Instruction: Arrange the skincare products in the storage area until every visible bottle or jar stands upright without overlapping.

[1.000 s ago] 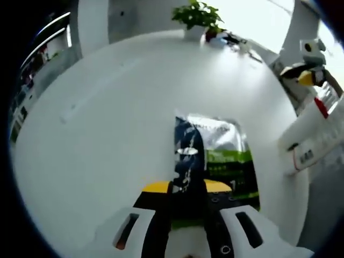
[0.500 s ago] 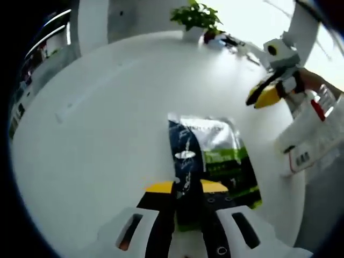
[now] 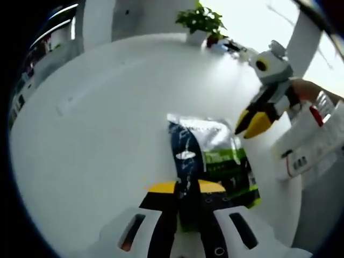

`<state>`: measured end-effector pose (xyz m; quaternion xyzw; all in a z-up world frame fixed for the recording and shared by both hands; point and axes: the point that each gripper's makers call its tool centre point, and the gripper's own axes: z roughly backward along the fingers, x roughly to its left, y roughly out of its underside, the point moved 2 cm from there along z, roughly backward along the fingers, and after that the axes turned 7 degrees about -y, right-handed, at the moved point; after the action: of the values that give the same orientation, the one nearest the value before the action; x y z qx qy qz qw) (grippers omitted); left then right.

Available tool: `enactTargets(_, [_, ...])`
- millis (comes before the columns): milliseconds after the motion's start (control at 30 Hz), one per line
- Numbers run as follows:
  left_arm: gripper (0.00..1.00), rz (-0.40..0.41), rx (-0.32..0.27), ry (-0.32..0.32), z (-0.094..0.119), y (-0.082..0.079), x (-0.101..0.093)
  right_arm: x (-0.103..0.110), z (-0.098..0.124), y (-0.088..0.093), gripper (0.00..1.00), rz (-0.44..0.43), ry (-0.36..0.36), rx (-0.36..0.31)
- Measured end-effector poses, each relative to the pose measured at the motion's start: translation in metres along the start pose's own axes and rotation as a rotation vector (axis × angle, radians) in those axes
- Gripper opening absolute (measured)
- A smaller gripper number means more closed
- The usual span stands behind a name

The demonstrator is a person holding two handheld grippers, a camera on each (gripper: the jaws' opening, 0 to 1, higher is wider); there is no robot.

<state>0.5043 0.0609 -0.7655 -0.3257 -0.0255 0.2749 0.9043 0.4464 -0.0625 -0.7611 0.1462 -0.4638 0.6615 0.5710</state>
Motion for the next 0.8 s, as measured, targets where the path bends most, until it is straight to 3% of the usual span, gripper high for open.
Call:
enactTargets(167, [0.08, 0.021, -0.012, -0.001, -0.001, -0.001, 0.0, 0.005, 0.001, 0.01, 0.17, 0.013, -0.011, 0.045])
enactTargets(400, [0.06, 0.026, -0.008, 0.011, -0.002, 0.001, -0.002, 0.013, -0.002, 0.009, 0.15, -0.032, -0.039, 0.014])
enactTargets(467, [0.05, 0.048, -0.013, 0.036, -0.002, 0.001, -0.009, 0.016, -0.003, 0.009, 0.14, -0.041, -0.053, 0.007])
enactTargets(500, [0.05, 0.082, -0.016, 0.077, -0.003, 0.002, -0.016, 0.017, -0.005, 0.009, 0.14, -0.065, -0.076, -0.002])
enactTargets(667, [0.0, 0.124, -0.022, 0.091, -0.006, 0.005, -0.012, 0.011, -0.006, 0.007, 0.08, -0.12, -0.078, -0.03])
enactTargets(800, [0.0, 0.197, -0.063, 0.111, 0.001, 0.006, -0.018, 0.011, -0.004, 0.007, 0.04, -0.086, -0.065, -0.026])
